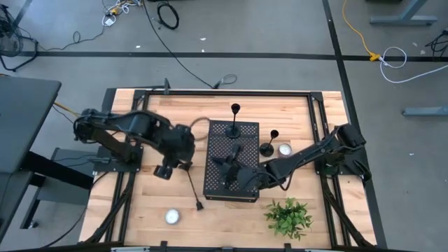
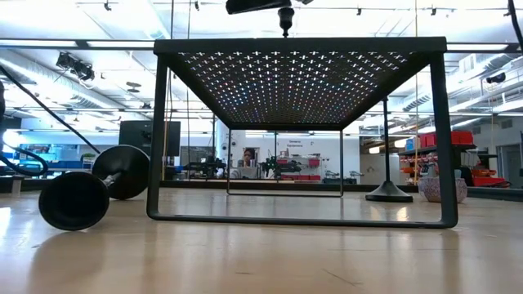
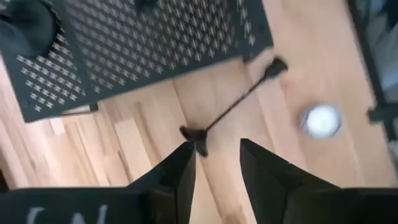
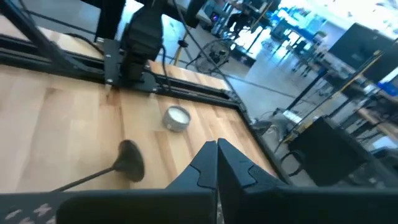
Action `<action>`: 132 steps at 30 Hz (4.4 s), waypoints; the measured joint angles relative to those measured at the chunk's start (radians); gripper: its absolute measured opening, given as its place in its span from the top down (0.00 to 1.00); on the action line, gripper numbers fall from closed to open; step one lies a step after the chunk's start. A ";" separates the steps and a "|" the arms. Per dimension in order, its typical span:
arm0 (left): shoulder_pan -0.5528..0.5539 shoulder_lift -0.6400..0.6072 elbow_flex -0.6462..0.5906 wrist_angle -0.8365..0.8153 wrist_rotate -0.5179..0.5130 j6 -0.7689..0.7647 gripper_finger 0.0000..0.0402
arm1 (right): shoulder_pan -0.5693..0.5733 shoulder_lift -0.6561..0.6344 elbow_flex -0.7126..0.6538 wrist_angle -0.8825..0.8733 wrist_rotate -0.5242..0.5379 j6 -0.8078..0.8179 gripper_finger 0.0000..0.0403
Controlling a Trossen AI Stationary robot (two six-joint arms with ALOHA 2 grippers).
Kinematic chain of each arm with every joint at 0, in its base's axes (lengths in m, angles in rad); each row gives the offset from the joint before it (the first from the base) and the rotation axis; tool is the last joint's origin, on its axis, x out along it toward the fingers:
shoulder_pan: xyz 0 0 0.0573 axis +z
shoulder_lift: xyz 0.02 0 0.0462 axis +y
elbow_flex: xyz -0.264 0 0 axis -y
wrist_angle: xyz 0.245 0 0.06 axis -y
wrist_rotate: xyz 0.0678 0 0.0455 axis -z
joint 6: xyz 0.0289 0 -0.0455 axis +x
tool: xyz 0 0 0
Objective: Pick & Place candle stick holders
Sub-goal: Put the bottom black candle holder on the shelf
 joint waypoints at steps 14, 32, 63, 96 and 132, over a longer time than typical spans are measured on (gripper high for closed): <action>-0.143 0.105 -0.302 -0.060 -0.052 0.000 0.81 | 0.138 -0.158 0.002 -0.245 0.125 0.163 1.00; -0.219 0.102 -0.678 0.415 -0.030 0.051 0.82 | 0.226 -0.292 0.001 -0.590 0.186 0.395 1.00; -0.290 0.207 -0.721 0.492 0.123 0.158 0.82 | 0.219 -0.292 0.001 -0.714 0.228 0.512 1.00; -0.286 0.179 -0.685 0.513 0.064 0.082 0.97 | 0.220 -0.292 0.001 -0.730 0.228 0.529 1.00; 0.082 -0.474 -0.813 1.183 -0.044 0.236 0.97 | 0.220 -0.291 0.000 -0.976 0.289 0.748 1.00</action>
